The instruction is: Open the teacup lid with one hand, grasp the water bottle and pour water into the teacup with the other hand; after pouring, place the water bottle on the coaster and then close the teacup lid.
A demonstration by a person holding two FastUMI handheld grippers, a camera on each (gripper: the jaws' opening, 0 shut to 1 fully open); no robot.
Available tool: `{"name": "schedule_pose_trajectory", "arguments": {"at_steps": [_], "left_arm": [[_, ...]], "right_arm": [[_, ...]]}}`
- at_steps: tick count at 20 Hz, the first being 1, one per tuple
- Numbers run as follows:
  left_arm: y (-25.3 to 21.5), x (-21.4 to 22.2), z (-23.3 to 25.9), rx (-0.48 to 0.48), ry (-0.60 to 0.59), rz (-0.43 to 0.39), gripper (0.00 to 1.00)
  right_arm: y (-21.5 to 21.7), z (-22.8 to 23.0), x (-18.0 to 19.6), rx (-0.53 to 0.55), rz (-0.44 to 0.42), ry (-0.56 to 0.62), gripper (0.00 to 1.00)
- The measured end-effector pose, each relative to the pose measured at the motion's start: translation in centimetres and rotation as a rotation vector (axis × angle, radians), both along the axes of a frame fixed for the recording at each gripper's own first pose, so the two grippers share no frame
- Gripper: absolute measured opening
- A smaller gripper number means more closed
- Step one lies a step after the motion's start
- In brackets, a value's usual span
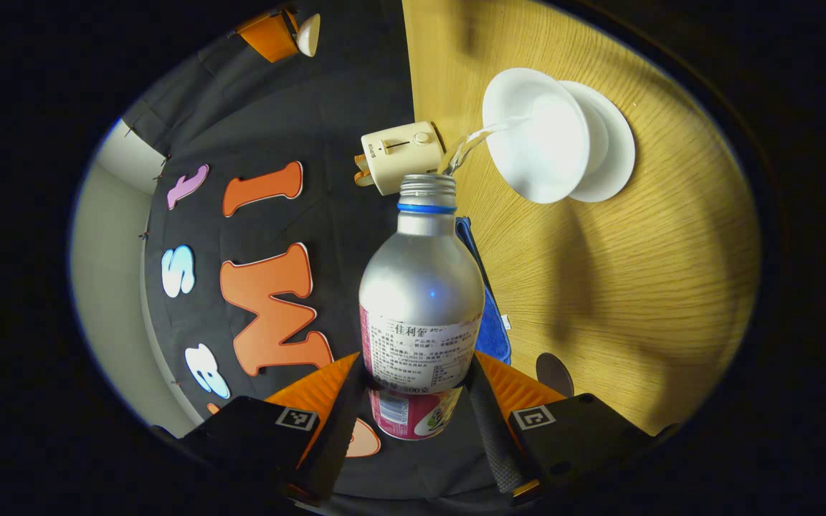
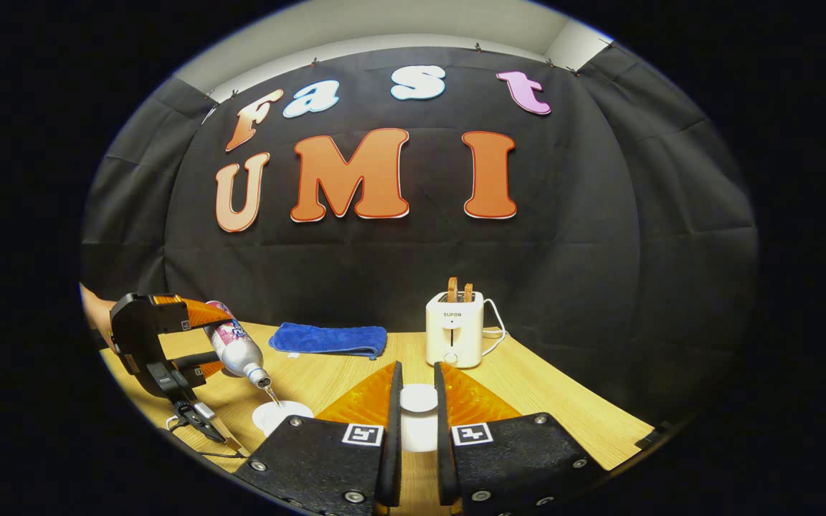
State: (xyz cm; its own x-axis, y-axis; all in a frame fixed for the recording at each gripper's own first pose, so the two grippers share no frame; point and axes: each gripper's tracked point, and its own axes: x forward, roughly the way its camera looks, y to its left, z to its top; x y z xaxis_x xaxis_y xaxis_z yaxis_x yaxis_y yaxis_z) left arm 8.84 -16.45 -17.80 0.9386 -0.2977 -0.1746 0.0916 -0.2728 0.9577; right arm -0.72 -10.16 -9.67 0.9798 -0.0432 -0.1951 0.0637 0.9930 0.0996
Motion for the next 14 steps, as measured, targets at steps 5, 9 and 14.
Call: {"name": "schedule_pose_trajectory", "arguments": {"at_steps": [5, 9, 14], "left_arm": [[-0.2, 0.4, 1.0, 0.022, -0.024, -0.015, 0.83], [0.0, 0.4, 2.9, 0.035, -0.061, -0.022, 0.82], [0.5, 0.6, 4.3, 0.055, -0.091, -0.02, 0.82]], "right_arm": [[0.4, -0.1, 0.1, -0.003, 0.009, -0.001, 0.21], [0.6, -0.3, 0.1, -0.002, 0.014, 0.0, 0.21], [0.7, -0.5, 0.1, 0.003, 0.017, -0.001, 0.21]]}}
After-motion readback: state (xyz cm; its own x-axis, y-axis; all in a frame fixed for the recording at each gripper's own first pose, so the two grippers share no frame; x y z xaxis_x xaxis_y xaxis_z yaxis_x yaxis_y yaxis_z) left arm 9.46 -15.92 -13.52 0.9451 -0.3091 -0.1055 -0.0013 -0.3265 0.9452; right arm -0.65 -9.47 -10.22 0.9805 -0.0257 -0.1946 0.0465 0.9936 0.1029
